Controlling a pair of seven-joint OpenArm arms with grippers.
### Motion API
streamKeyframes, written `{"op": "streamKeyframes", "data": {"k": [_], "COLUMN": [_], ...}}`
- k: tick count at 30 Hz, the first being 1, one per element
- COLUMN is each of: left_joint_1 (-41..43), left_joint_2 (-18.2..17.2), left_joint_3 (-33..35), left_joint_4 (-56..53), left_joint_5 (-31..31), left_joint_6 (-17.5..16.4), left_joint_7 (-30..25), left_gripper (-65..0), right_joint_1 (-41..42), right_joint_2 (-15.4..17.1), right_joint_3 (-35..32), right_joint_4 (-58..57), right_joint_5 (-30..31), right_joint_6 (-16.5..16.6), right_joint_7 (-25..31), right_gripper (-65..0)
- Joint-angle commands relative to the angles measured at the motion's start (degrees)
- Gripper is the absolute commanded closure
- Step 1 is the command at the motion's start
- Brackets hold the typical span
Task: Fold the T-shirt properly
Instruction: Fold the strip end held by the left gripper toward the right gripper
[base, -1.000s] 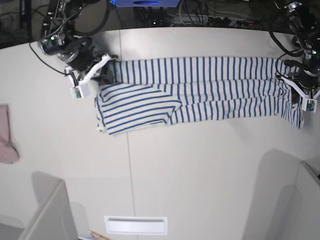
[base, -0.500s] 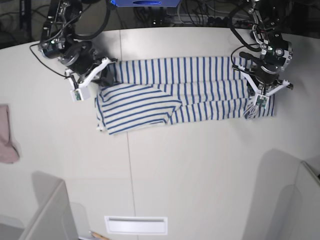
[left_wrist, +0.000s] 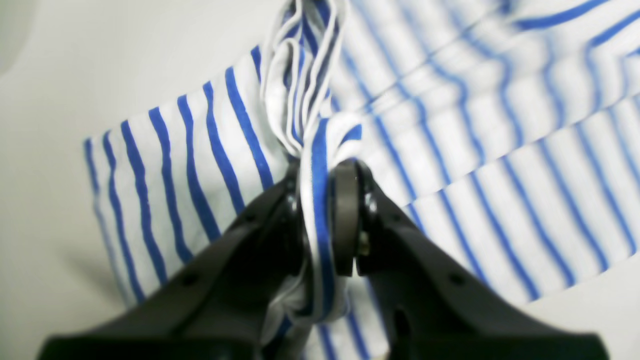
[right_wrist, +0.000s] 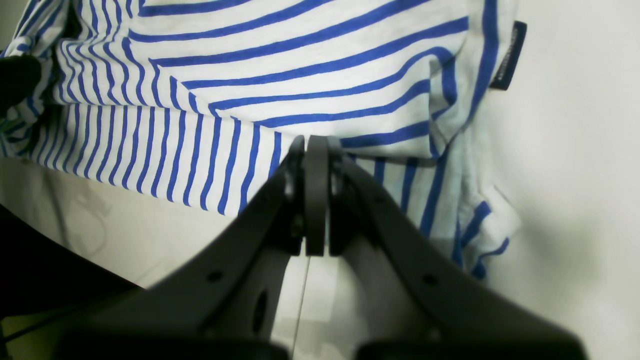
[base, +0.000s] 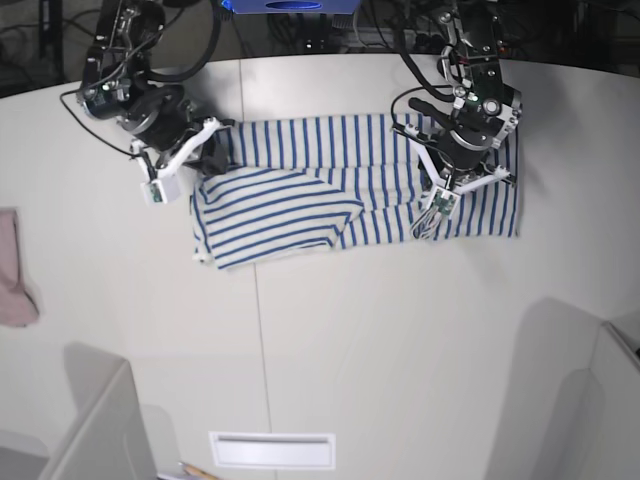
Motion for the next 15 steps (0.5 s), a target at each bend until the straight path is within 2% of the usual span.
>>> {"op": "streamKeyframes", "data": {"k": [1, 9, 12, 15], "left_joint_1": [-0.8, -1.4, -1.5, -1.5], "left_joint_2": [0.3, 1.0, 1.0, 1.0], "left_joint_3": [0.1, 2.5, 2.6, 3.1], "left_joint_4": [1.2, 1.1, 1.2, 1.1], "left_joint_5": [0.4, 1.0, 0.7, 0.6], "left_joint_6": [0.1, 0.9, 3.2, 3.9], "left_joint_7": [-1.1, -1.1, -1.1, -1.1], "left_gripper": [0.0, 0.0, 0.0, 0.0], "right_joint_1": [0.2, 0.0, 0.0, 0.0], "right_joint_2": [0.2, 0.2, 0.2, 1.2], "right_joint_3": [0.1, 0.1, 0.1, 0.0], "right_joint_4": [0.7, 0.7, 0.7, 0.7], "right_joint_5": [1.0, 1.0, 1.0, 1.0], "right_joint_6": [0.3, 0.3, 0.3, 0.3], "right_joint_7": [1.0, 1.0, 1.0, 1.0], "right_gripper": [0.0, 0.0, 0.0, 0.0]}}
